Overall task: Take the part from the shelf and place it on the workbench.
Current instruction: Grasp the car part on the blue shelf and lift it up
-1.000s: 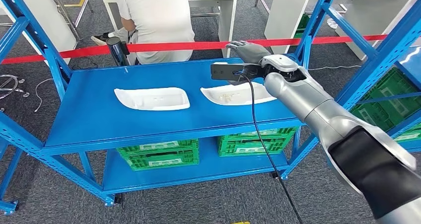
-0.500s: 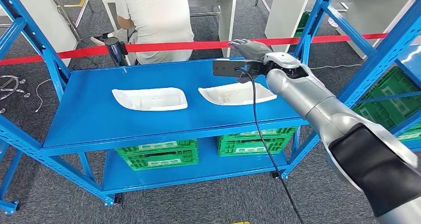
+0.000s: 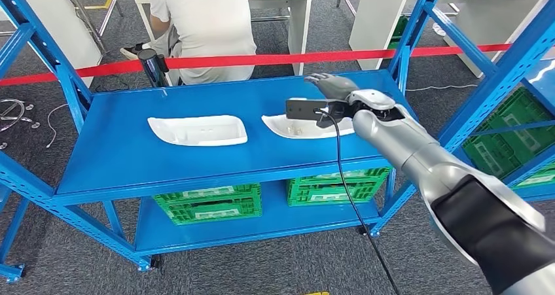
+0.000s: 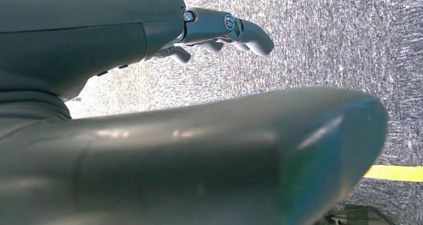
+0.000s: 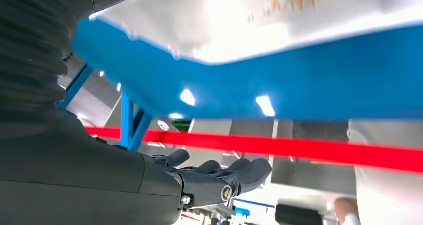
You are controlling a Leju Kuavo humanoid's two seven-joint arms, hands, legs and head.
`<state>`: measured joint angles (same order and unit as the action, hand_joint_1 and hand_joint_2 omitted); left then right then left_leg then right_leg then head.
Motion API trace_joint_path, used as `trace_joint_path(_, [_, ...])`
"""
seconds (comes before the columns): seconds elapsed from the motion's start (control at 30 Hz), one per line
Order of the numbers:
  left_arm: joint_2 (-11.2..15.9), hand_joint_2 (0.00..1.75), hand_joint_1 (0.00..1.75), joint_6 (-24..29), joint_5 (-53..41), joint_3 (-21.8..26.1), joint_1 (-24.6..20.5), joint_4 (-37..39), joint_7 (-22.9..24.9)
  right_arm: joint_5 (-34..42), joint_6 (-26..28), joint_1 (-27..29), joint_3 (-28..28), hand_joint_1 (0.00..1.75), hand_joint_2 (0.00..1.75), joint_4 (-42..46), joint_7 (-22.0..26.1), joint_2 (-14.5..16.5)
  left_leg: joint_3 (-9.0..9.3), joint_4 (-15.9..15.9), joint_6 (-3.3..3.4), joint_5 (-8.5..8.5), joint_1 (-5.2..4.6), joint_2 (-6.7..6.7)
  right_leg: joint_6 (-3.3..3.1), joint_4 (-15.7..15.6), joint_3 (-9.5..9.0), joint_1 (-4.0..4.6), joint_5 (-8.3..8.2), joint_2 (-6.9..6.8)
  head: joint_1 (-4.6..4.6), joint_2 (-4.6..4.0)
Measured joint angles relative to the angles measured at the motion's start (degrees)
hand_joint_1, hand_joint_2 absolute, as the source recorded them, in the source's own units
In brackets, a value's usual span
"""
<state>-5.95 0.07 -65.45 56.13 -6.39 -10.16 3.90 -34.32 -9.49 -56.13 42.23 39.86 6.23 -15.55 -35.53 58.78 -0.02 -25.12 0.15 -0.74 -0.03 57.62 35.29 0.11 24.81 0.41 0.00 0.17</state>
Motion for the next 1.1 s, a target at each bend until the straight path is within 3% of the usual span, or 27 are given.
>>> trace_joint_path(0.4, [0.0, 0.0, 0.0, 0.1, 0.0, 0.0, 0.6, 0.0, -0.1, 0.8, 0.8, 9.7, 0.3, 0.0, 1.75, 12.9, -2.7, -6.8, -0.01, 0.0, -0.03, -0.1, 0.0, 0.03, 0.0, 0.0, 0.01, 0.0, 0.09, 0.0, 0.0, 0.0])
trace_joint_path(0.73, [0.0, 0.0, 0.0, 0.3, 0.5, 0.2, 0.6, 0.0, -0.6, 0.3, 0.3, 10.0, 1.3, 0.0, 1.75, 12.7, -3.0, -7.3, 0.0, 0.0, -0.03, -0.09, 0.0, 0.02, -0.01, 0.1, 0.01, 0.0, 0.1, 0.0, 0.0, 0.0])
trace_joint_path(1.1, [0.0, 0.0, 0.0, 0.5, 0.6, 0.5, 0.9, 0.0, -0.5, -0.8, 4.5, 8.8, 2.3, 0.0, 1.75, 3.6, -2.9, -6.8, -0.02, 0.0, -0.03, -0.1, 0.0, -0.07, -0.01, 0.1, -0.02, 0.0, 0.1, -0.08, 0.0, -0.01])
